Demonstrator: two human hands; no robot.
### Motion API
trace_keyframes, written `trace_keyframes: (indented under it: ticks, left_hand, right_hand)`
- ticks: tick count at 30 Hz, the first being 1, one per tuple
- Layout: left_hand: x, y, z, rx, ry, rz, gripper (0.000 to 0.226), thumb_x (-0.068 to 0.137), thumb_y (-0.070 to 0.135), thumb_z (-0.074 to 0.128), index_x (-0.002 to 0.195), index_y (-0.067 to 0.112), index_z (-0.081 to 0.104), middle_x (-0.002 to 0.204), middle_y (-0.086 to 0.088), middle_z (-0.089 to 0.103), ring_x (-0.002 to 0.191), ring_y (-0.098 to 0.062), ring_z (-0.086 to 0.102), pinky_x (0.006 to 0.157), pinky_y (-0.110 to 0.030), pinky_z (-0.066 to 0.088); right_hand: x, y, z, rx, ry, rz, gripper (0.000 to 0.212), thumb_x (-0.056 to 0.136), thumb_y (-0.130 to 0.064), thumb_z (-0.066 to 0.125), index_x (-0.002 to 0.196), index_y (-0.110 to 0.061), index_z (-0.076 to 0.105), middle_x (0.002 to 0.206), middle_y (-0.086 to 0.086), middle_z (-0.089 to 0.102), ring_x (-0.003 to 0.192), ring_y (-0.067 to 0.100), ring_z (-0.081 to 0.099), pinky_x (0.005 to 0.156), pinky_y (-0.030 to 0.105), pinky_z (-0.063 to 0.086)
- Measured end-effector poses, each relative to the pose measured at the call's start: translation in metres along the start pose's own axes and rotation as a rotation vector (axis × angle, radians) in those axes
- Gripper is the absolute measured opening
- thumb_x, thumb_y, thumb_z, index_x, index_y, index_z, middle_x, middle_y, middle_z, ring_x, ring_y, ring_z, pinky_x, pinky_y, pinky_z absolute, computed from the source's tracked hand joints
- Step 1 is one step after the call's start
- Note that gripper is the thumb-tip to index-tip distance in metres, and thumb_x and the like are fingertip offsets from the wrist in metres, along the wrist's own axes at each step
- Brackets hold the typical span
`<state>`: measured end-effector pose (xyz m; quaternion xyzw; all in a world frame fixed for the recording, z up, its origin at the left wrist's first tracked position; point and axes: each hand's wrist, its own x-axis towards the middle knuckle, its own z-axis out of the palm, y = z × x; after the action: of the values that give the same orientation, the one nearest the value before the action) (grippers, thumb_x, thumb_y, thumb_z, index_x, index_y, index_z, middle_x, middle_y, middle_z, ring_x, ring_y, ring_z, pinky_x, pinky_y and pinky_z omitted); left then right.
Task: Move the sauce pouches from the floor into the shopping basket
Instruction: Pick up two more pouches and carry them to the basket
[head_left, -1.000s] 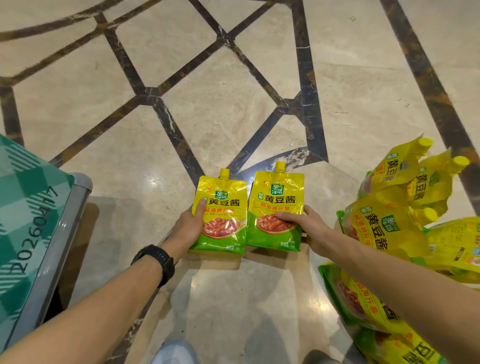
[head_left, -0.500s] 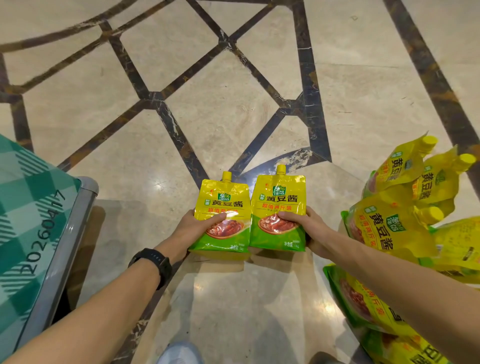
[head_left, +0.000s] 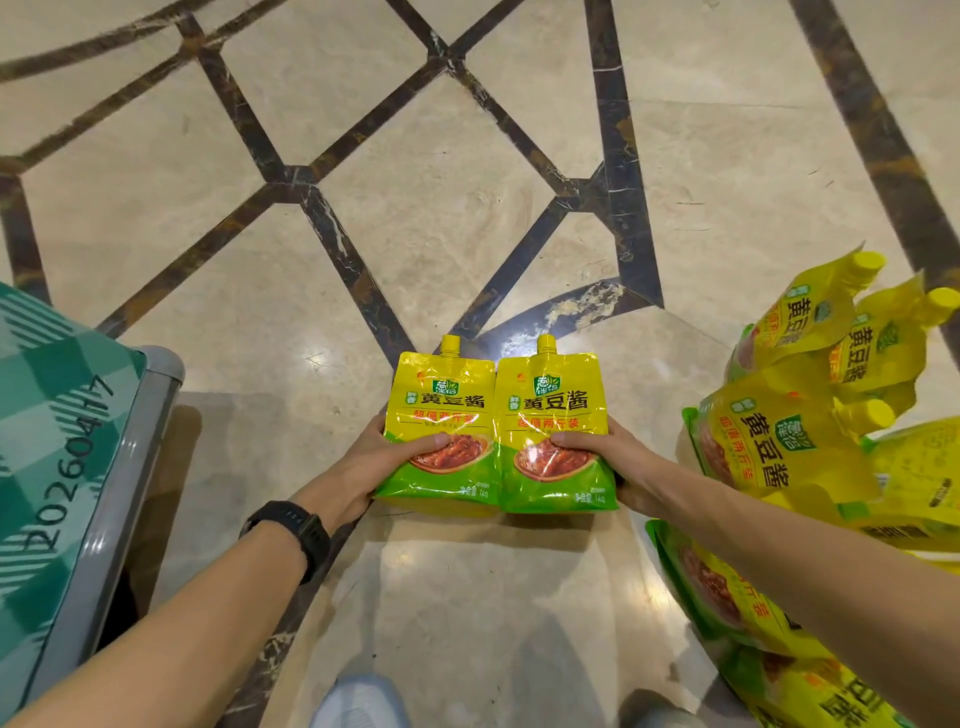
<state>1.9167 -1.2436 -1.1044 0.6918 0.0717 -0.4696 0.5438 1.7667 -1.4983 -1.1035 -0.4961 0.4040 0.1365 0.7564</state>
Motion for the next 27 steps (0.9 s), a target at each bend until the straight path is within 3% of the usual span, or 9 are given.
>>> trace_keyframes:
  ticks: [4,7,10,14,19,23,25,27]
  left_hand:
    - [-0.011,0.000,0.006,-0.022,-0.004,0.042,0.085,0.048,0.039,0.097,0.125,0.031,0.061,0.110,0.000,0.077,0.100,-0.022,0.074,0.088,-0.041,0.058]
    - [-0.025,0.001,0.011,-0.053,0.027,0.054,0.064,0.064,0.026,0.087,0.123,0.029,0.062,0.107,0.001,0.077,0.097,-0.021,0.075,0.077,-0.034,0.060]
    - [-0.048,0.007,0.014,-0.080,0.045,0.040,0.068,0.062,0.025,0.089,0.124,0.025,0.062,0.107,-0.001,0.078,0.093,-0.020,0.075,0.071,-0.033,0.061]
    - [-0.096,0.035,0.016,-0.098,0.082,0.035,0.082,0.055,0.029,0.092,0.129,0.020,0.057,0.113,-0.005,0.075,0.099,-0.024,0.074,0.085,-0.043,0.060]
    - [-0.190,0.111,0.027,-0.061,0.117,0.086,0.051,0.073,0.009,0.083,0.113,0.026,0.057,0.103,0.002,0.074,0.079,-0.006,0.074,0.060,-0.020,0.057]
    - [-0.301,0.201,0.038,-0.027,0.093,0.123,0.056,0.061,0.020,0.084,0.107,0.034,0.055,0.104,0.004,0.073,0.080,-0.002,0.072,0.061,-0.016,0.055]
    - [-0.359,0.249,0.047,-0.020,0.080,0.127,0.054,0.065,0.019,0.085,0.107,0.036,0.054,0.099,0.009,0.074,0.080,0.000,0.072,0.062,-0.015,0.055]
    - [-0.419,0.297,0.055,-0.045,0.060,0.127,0.060,0.060,0.029,0.090,0.109,0.038,0.056,0.097,0.009,0.076,0.089,-0.009,0.074,0.068,-0.024,0.058]
  right_hand:
    - [-0.006,-0.007,0.000,0.003,-0.006,0.019,0.050,0.081,-0.007,0.074,0.128,-0.011,0.058,0.109,0.014,0.074,0.084,0.027,0.074,0.066,0.036,0.061]
    - [-0.018,-0.012,0.002,0.023,-0.018,0.032,0.046,0.083,-0.004,0.071,0.127,-0.011,0.058,0.108,0.014,0.075,0.082,0.026,0.075,0.063,0.034,0.061]
    - [-0.038,-0.023,0.005,0.016,-0.032,0.029,0.051,0.079,-0.004,0.073,0.127,-0.011,0.058,0.108,0.013,0.075,0.085,0.027,0.075,0.065,0.035,0.061]
    - [-0.083,-0.054,0.010,0.003,-0.029,0.013,0.056,0.076,-0.003,0.075,0.129,-0.009,0.057,0.112,0.015,0.073,0.095,0.033,0.072,0.077,0.042,0.061]
    - [-0.183,-0.115,0.028,0.019,-0.010,-0.020,0.067,0.062,-0.010,0.084,0.125,-0.011,0.060,0.108,0.013,0.075,0.091,0.031,0.073,0.073,0.039,0.061]
    - [-0.301,-0.187,0.048,0.078,0.016,-0.050,0.069,0.059,-0.006,0.087,0.122,-0.010,0.060,0.104,0.012,0.076,0.083,0.027,0.074,0.065,0.036,0.061]
    - [-0.365,-0.227,0.056,0.122,0.026,-0.061,0.066,0.058,-0.004,0.086,0.119,-0.012,0.061,0.103,0.014,0.076,0.079,0.026,0.075,0.061,0.035,0.060]
    - [-0.431,-0.268,0.063,0.172,0.036,-0.064,0.063,0.059,-0.005,0.084,0.117,-0.012,0.061,0.100,0.013,0.076,0.077,0.026,0.075,0.060,0.036,0.061]
